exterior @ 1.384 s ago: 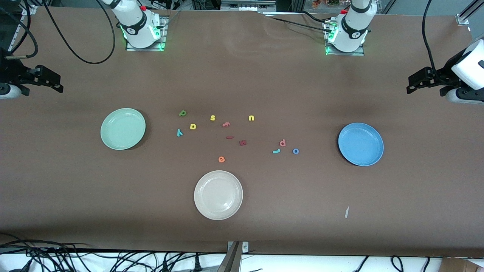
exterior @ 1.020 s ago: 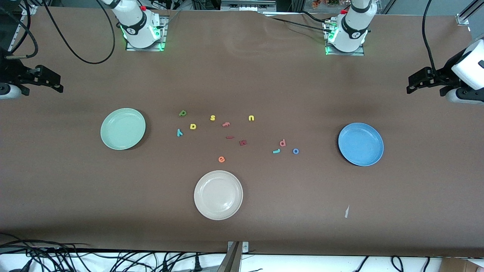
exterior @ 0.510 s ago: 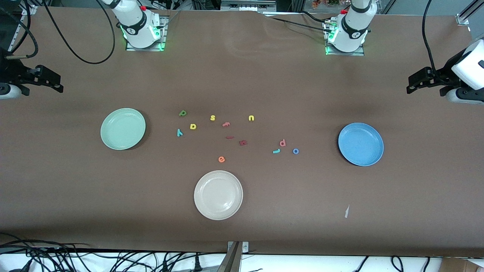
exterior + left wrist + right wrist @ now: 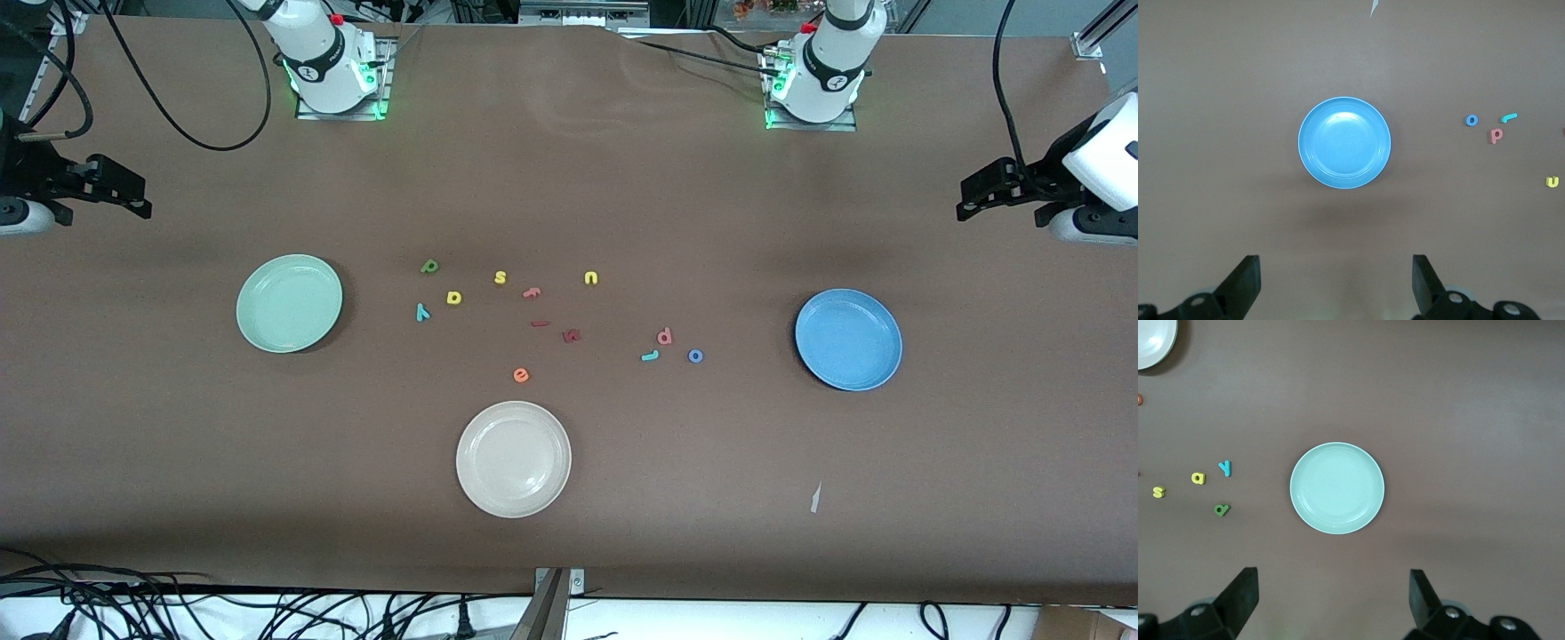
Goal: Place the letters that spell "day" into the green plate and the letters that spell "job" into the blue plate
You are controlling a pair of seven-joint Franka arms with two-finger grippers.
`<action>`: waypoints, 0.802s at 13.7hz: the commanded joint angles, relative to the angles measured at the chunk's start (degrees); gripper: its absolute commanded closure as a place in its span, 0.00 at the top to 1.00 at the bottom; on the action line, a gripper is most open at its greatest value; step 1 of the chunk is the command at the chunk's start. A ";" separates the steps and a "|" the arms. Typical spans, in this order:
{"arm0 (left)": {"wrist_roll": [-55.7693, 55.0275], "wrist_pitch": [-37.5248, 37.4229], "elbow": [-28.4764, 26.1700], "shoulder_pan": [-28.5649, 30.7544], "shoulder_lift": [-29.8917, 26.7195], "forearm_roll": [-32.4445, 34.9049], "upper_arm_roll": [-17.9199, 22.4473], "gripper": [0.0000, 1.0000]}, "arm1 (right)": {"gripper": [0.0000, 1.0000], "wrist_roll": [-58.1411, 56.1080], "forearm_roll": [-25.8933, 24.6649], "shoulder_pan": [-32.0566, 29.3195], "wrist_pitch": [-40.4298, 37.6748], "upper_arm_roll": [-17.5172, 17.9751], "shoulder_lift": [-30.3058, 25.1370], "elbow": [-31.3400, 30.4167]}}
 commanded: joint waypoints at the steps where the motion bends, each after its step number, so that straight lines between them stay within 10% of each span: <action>1: 0.40 -0.30 0.13 0.78 -0.78 -0.22 -0.09 1.00 | 1.00 0.49 0.48 0.08 0.07 0.14 -0.66 -0.73; 11: 0.40 -3.20 0.30 0.43 -1.04 -0.13 -0.79 1.00 | 1.00 0.40 0.39 0.08 -0.01 0.14 -0.66 -0.73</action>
